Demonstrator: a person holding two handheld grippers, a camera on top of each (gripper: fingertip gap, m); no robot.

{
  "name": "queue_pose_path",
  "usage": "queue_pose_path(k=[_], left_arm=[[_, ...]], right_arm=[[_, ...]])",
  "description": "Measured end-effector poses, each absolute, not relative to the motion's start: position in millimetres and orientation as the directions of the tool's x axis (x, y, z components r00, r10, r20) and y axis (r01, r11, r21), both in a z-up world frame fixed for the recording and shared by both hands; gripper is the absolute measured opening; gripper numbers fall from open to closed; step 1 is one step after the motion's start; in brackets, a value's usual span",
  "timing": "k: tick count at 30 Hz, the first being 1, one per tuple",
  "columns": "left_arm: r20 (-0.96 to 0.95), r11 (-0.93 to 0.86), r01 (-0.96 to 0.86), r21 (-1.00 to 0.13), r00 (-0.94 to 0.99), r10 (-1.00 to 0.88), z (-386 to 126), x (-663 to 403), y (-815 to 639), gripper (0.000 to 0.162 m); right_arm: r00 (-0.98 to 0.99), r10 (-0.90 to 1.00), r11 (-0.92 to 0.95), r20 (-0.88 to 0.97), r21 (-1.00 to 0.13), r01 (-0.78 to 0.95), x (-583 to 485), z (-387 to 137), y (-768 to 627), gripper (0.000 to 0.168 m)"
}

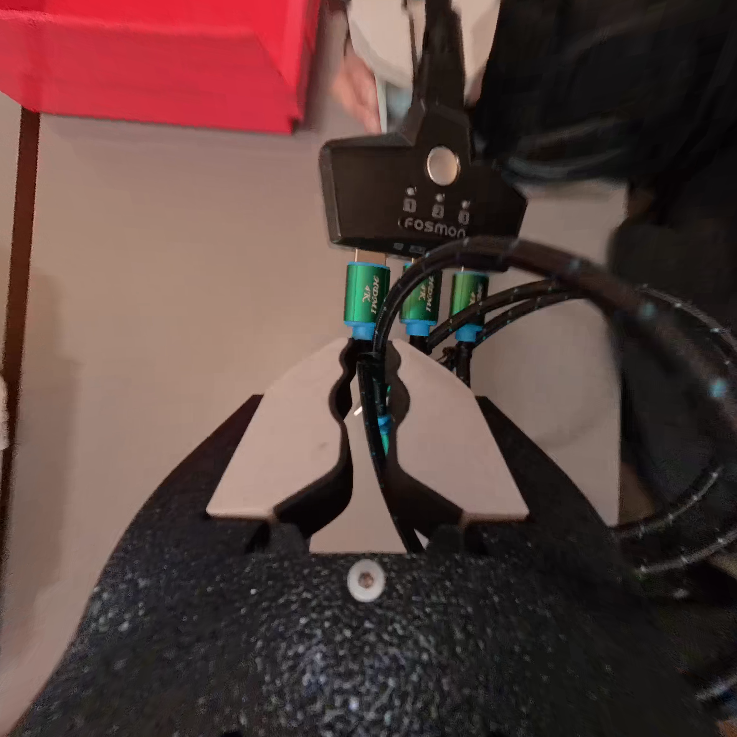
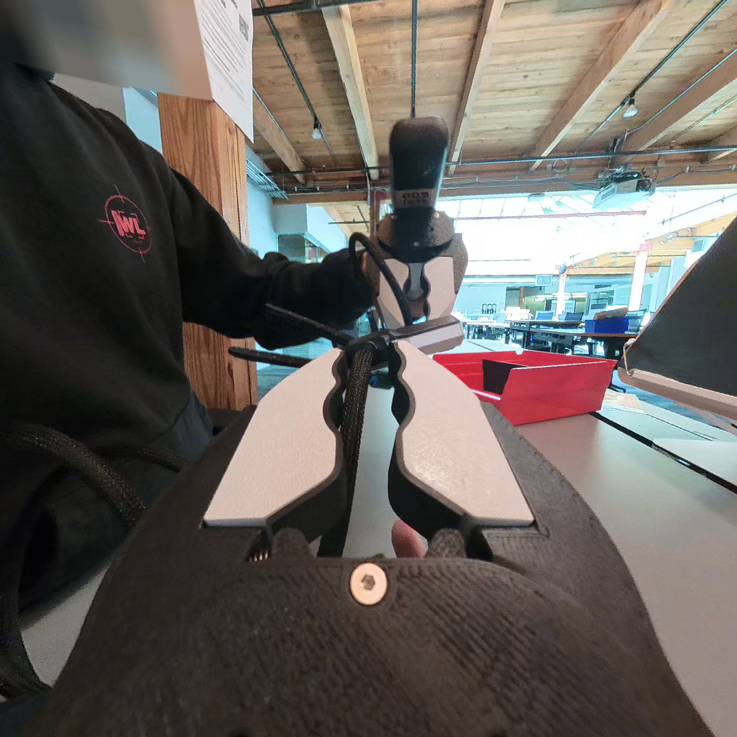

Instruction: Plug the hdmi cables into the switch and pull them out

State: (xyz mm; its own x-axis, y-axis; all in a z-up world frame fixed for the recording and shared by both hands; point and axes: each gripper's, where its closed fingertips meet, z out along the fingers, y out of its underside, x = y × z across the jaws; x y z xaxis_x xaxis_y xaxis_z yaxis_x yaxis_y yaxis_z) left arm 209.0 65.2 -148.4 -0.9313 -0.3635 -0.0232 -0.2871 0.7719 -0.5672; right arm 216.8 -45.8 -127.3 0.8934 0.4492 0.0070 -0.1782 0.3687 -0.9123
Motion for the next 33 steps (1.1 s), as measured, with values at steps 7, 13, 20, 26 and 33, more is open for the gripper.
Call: queue_pose_path(k=[7,13,20,26,33], left_arm=[[-0.075,0.637,-0.169,-0.752,-0.938,-0.338,-131.8,218.0,55.0,0.014],[-0.137,0.700,-0.123,-0.703,-0.943,-0.304,-142.0,218.8,51.1,0.014],[-0.205,0.699,-0.075,-0.711,-0.928,-0.309,-132.2,221.5,57.4,0.013],[-0.138,0.648,-0.125,-0.751,-0.930,-0.339,-127.5,223.3,60.8,0.012],[-0.100,0.602,-0.124,-0.789,-0.941,-0.324,-131.5,224.5,55.2,0.012]], right_arm=[[0.905,0.420,0.466,0.067,-0.872,-0.151,219.5,-114.3,-55.9,0.020],[0.904,0.423,0.481,0.063,-0.861,-0.165,221.7,-112.5,-60.8,0.020],[0.913,0.406,0.410,0.046,-0.902,-0.138,222.6,-122.1,-53.4,0.021],[0.923,0.382,0.411,0.048,-0.903,-0.123,222.8,-124.4,-45.2,0.021],[0.919,0.392,0.425,0.042,-0.894,-0.141,224.6,-123.8,-50.0,0.021]])
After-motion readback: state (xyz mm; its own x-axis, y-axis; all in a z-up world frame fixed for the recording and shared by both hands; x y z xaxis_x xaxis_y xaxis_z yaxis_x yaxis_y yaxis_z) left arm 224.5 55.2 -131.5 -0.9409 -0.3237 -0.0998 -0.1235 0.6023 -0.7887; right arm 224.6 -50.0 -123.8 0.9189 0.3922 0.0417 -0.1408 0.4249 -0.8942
